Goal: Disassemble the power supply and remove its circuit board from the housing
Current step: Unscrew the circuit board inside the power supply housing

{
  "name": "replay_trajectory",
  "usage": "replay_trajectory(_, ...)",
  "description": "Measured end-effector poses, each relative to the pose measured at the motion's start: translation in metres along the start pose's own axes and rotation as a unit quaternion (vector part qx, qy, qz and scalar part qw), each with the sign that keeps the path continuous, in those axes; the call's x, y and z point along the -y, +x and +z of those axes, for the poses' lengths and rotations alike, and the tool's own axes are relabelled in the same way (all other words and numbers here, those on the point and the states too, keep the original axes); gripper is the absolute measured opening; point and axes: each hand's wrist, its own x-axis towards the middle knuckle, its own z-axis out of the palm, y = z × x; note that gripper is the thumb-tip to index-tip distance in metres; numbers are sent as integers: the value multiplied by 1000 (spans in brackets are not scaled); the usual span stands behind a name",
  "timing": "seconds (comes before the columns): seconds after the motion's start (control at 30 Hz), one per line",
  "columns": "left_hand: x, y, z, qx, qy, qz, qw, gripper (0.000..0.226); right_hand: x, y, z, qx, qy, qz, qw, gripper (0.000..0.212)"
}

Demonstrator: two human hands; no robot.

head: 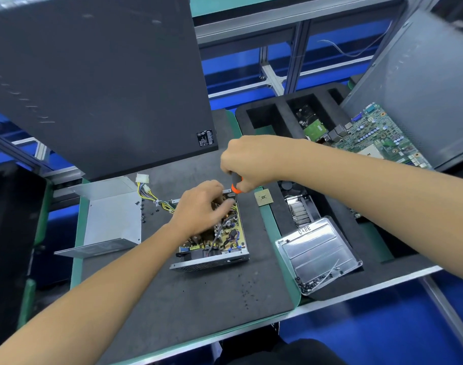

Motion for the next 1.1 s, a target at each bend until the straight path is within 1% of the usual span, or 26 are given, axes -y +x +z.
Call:
replay_trajectory(0.07, 2, 6, -1, -3, -53, -40, 998, 21, -2, 0, 0, 7, -4, -1, 1000, 32)
replay_trajectory(0.1, 1, 10, -4, 14, -55, -43, 997, 18, -3, 2, -1, 8, -1, 1, 1000, 25)
replay_trajectory(0.17, -2, 22, -10, 86, -68, -46, 993, 24, -5, 4, -2, 6, 15, 3, 1000, 16)
replay_trajectory(0.23, -3, 38, -15, 155, -92, -45, 983, 21, -7, 5, -2, 8, 31, 3, 999, 13)
replay_trajectory(0.3, -6, 46, -19, 190, -104, -40, 975, 19, -6, 6, -3, 9, 32, -1, 999, 12)
replay_trajectory(0.47, -7, 44, -18, 168, -156, -45, 972, 10, -4, 8, -3, 8, 16, -5, 1000, 17)
replay_trajectory(0.57, -7, 42, -16, 157, -173, -29, 972, 7, -6, 8, 0, 3, 23, 4, 1000, 19)
replay_trajectory(0.73, -8, 42, -17, 153, -158, 6, 975, 6, -11, 6, 4, -14, 42, 3, 999, 24)
replay_trajectory(0.93, -8, 41, -16, 145, -134, 30, 980, 6, -9, 5, 5, -14, 39, 2, 999, 29)
replay_trajectory(1.1, -9, 42, -15, 150, -118, 36, 981, 6, -10, 6, 8, -13, 15, 3, 1000, 22)
